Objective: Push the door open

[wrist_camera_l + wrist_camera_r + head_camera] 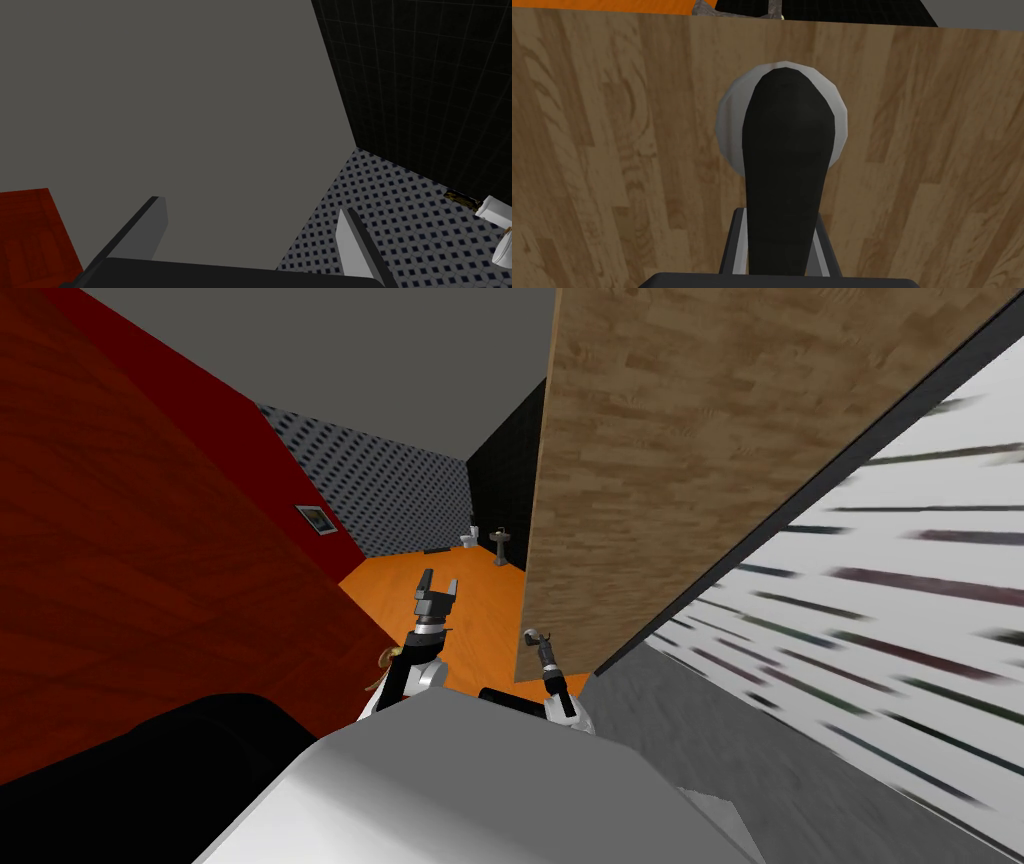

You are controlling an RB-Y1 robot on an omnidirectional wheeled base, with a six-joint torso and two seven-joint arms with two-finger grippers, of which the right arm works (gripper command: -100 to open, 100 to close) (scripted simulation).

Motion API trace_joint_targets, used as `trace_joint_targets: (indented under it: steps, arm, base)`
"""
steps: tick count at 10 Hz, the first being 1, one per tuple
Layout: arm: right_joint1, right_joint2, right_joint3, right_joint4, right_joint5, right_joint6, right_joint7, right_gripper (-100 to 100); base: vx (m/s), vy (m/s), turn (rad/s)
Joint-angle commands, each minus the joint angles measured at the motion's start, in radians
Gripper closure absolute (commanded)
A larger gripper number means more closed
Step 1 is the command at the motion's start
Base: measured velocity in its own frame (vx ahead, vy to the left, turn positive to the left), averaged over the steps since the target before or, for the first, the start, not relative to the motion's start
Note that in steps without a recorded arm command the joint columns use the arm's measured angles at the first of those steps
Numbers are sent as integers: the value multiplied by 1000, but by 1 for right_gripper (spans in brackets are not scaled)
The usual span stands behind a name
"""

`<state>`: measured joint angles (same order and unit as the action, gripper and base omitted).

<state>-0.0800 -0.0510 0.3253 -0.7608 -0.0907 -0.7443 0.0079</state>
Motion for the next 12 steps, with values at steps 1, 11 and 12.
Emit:
trace_joint_targets:
  steps: [1,11,12]
  arm:
    - [-29,0,-19,46,-6,-23,11,100]
    - [-35,45,-136,78,-39,-39,102,100]
    - [-35,41,-140,78,-42,-39,104,100]
  base:
    - [143,81,-64]
    - [163,97,-72]
    - [176,96,-95]
